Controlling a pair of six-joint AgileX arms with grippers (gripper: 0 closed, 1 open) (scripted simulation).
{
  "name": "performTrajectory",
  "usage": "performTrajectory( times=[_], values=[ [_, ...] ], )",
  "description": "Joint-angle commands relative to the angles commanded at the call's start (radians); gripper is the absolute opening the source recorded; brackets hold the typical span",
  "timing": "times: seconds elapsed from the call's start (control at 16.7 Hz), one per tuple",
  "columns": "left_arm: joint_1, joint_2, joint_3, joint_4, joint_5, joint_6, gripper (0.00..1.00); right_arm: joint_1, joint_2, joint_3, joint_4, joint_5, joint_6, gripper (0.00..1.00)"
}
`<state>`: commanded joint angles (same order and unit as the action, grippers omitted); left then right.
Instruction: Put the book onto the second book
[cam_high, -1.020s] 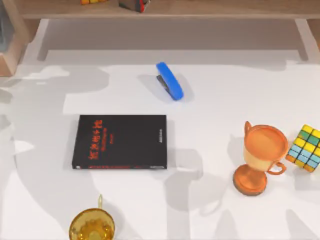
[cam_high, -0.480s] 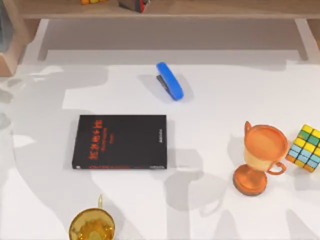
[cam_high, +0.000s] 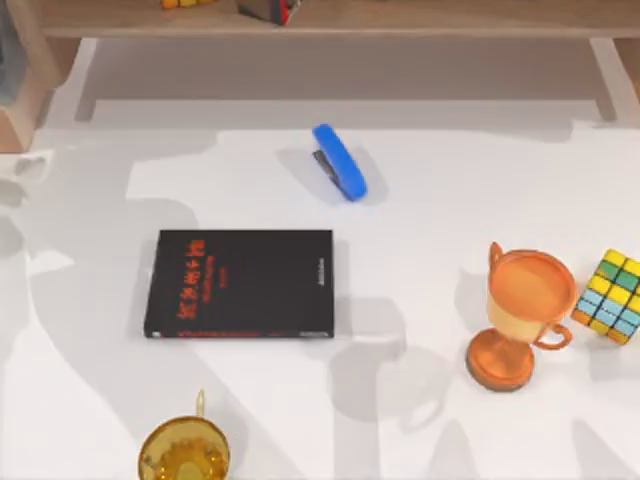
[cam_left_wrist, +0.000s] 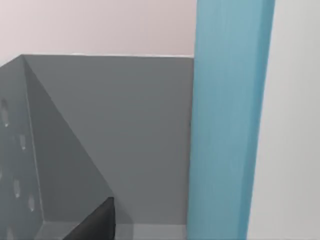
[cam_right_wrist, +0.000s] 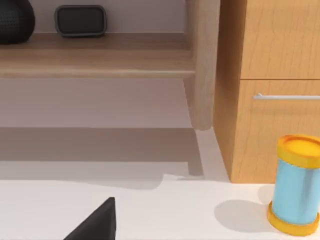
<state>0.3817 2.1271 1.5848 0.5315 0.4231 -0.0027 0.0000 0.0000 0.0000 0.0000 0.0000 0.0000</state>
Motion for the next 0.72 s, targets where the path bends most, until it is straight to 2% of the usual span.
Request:
performTrajectory(
  times=[0.72],
  values=[
    [0.000, 0.000, 0.000, 0.000, 0.000, 0.000, 0.10, 0.000, 0.000, 0.000, 0.000, 0.000, 0.000, 1.00]
  ],
)
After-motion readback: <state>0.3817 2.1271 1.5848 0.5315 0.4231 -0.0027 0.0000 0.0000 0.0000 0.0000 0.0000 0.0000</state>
